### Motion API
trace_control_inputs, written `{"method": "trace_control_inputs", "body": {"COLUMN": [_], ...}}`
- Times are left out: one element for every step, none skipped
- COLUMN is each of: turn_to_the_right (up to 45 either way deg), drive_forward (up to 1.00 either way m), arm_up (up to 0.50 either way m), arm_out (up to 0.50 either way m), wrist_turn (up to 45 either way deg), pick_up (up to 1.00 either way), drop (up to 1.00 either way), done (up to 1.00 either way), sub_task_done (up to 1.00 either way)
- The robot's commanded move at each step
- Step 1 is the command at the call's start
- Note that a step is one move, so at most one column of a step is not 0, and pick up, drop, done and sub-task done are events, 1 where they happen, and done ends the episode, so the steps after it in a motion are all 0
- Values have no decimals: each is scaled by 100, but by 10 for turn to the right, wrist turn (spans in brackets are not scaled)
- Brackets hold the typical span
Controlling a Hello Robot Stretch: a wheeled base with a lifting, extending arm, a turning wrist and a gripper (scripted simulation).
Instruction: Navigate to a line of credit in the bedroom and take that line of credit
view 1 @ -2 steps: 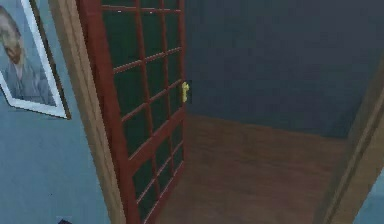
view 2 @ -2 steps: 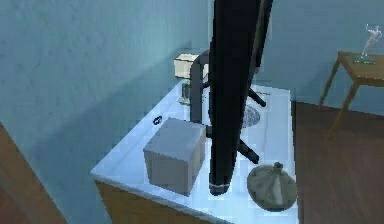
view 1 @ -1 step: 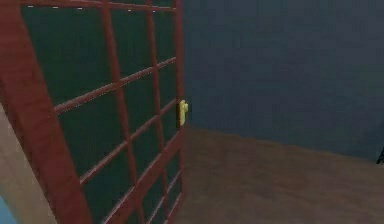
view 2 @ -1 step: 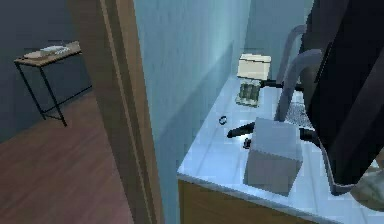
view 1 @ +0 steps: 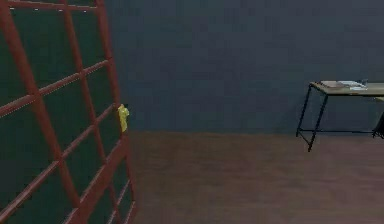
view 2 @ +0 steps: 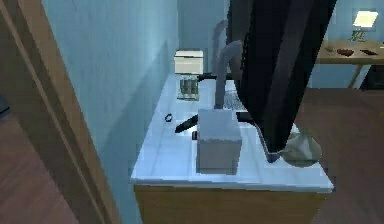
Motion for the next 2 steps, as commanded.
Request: {"method": "trace_control_inputs", "body": {"turn_to_the_right": [0, 450], "drive_forward": [75, 0], "arm_up": [0, 0], "arm_out": [0, 0], "wrist_turn": [0, 0], "pick_up": [0, 0], "drop": [0, 0], "done": [0, 0], "sub_task_done": [0, 0]}}
